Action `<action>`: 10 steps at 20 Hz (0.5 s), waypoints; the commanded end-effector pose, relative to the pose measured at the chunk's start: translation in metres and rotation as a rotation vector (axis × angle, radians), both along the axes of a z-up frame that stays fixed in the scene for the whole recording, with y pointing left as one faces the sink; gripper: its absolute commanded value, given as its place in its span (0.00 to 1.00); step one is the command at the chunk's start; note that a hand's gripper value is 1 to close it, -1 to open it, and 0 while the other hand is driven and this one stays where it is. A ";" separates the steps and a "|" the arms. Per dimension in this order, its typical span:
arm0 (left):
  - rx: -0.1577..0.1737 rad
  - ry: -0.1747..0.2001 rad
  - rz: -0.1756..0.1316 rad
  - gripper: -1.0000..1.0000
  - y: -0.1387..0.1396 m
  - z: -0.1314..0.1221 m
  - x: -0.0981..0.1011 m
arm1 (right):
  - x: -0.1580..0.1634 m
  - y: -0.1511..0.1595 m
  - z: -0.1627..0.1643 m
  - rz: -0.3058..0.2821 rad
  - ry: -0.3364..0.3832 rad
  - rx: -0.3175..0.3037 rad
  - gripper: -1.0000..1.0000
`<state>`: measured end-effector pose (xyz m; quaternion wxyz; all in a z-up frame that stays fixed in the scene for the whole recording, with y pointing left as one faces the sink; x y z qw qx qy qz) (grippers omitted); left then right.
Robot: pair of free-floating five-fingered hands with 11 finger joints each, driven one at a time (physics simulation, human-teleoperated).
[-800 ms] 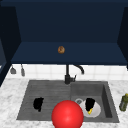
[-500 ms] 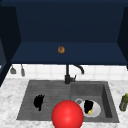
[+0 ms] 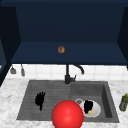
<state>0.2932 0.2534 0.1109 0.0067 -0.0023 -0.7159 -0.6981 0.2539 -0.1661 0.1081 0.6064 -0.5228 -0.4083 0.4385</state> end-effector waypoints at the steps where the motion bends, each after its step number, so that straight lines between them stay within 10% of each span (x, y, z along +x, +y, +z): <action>1: 0.020 0.039 0.032 0.00 -0.010 0.008 0.010 | 0.000 0.000 0.000 0.000 0.000 0.000 0.50; 6: 0.020 0.083 0.001 0.00 -0.016 0.015 0.026 | 0.000 0.000 0.000 0.000 0.000 0.000 0.50; 10: 0.005 0.031 0.000 0.00 -0.019 0.018 0.024 | 0.000 0.000 0.000 0.000 0.000 0.000 0.50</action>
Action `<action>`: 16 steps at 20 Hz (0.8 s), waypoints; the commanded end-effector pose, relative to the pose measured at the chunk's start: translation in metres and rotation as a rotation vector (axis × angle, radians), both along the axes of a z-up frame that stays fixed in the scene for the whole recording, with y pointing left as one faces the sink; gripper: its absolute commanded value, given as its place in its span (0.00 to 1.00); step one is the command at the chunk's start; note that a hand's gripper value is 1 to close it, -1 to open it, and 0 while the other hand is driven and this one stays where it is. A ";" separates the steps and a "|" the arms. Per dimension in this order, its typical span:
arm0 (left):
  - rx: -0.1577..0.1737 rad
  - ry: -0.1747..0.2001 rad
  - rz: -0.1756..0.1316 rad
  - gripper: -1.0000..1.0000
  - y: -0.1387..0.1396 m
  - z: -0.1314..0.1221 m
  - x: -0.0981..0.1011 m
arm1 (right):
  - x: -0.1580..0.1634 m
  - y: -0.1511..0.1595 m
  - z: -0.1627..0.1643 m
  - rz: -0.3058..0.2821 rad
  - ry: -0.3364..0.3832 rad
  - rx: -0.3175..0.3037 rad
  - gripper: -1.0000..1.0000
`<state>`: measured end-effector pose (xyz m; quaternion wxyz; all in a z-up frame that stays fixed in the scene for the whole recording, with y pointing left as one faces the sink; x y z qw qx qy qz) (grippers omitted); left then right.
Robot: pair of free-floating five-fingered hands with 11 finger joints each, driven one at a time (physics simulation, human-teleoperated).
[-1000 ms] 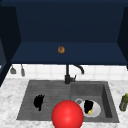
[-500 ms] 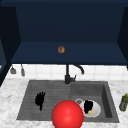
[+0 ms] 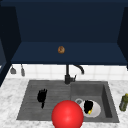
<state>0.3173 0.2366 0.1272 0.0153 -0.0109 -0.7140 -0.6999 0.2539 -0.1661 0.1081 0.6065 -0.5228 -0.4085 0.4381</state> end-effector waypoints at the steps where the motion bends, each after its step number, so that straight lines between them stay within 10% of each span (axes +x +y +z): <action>1: 0.000 0.000 0.000 0.00 -0.002 0.000 0.000 | 0.000 0.000 0.000 0.000 0.000 0.000 0.50; 2: 0.000 0.000 0.000 0.50 -0.001 0.000 0.000 | 0.001 0.000 0.000 0.000 0.000 0.000 0.00; 16: -0.004 -0.039 0.004 0.50 -0.002 0.000 0.001 | 0.050 -0.034 -0.004 0.085 0.096 0.031 0.00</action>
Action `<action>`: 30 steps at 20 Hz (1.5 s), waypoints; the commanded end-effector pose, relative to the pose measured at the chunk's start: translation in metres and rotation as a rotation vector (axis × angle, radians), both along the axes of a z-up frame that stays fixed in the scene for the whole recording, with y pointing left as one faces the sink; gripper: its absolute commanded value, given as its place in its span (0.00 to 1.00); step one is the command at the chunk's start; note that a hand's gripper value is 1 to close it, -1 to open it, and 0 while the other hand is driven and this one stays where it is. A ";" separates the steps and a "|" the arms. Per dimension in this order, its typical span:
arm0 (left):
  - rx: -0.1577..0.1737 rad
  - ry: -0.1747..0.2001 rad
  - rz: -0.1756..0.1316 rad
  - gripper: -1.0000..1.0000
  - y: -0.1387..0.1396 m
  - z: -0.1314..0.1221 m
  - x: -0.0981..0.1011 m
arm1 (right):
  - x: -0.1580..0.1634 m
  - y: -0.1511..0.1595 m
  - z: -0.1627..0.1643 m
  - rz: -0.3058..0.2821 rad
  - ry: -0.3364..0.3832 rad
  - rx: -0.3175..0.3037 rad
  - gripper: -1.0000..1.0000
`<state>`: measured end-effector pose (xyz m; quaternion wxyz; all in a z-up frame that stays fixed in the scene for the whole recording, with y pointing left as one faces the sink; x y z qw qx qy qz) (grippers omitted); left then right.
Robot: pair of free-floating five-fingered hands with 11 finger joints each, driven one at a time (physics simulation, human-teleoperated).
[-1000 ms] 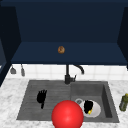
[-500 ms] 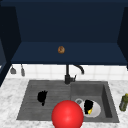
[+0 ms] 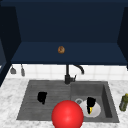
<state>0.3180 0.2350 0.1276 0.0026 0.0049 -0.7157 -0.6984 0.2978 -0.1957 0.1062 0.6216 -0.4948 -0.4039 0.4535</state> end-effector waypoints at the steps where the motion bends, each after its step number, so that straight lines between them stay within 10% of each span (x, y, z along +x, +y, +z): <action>1: 0.000 0.000 0.000 0.50 0.000 0.000 0.000 | 0.012 -0.008 -0.004 0.057 0.042 0.000 0.00; 15: -0.005 -0.007 0.004 0.50 0.000 0.000 0.000 | 0.046 -0.045 -0.028 0.210 0.037 0.023 0.00; 30: -0.006 -0.009 0.005 0.50 0.000 0.000 0.001 | 0.063 -0.030 -0.045 -0.090 0.032 0.004 0.00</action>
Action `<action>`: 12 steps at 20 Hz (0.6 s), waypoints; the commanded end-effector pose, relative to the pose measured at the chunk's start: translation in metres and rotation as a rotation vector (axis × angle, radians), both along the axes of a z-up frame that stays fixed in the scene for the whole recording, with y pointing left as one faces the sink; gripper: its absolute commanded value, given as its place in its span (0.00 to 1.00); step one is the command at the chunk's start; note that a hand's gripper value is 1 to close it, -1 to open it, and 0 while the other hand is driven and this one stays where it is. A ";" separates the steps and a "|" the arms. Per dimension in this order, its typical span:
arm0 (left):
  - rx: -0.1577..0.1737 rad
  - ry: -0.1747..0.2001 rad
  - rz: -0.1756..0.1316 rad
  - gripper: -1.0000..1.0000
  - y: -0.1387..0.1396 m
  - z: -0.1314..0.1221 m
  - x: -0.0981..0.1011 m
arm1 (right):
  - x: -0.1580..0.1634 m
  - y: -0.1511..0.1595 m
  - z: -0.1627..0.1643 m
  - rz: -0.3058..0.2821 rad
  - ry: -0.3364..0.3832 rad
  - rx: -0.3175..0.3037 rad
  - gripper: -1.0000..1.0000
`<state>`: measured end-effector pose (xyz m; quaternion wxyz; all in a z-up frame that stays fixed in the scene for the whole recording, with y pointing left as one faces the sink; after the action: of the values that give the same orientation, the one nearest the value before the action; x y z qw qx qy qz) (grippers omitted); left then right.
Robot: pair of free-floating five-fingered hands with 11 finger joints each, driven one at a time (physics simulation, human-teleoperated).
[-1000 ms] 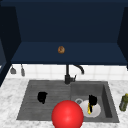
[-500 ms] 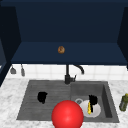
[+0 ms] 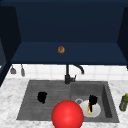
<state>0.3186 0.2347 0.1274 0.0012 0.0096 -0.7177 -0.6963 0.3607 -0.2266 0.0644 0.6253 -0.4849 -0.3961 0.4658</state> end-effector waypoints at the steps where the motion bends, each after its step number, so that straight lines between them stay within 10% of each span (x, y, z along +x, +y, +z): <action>1: 0.000 0.000 0.000 0.50 0.000 0.000 0.000 | 0.000 0.002 -0.005 -0.124 0.000 0.000 0.00; 8: 0.000 0.000 0.000 0.50 0.000 0.000 0.000 | 0.009 0.011 -0.023 -0.265 0.021 -0.032 0.00; 12: 0.000 0.000 0.000 0.50 0.000 0.000 0.000 | 0.031 0.014 -0.032 -0.244 0.090 -0.058 0.00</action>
<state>0.3186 0.2347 0.1273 0.0012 0.0098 -0.7178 -0.6962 0.3756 -0.2194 0.0385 0.6745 -0.5366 -0.3043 0.4056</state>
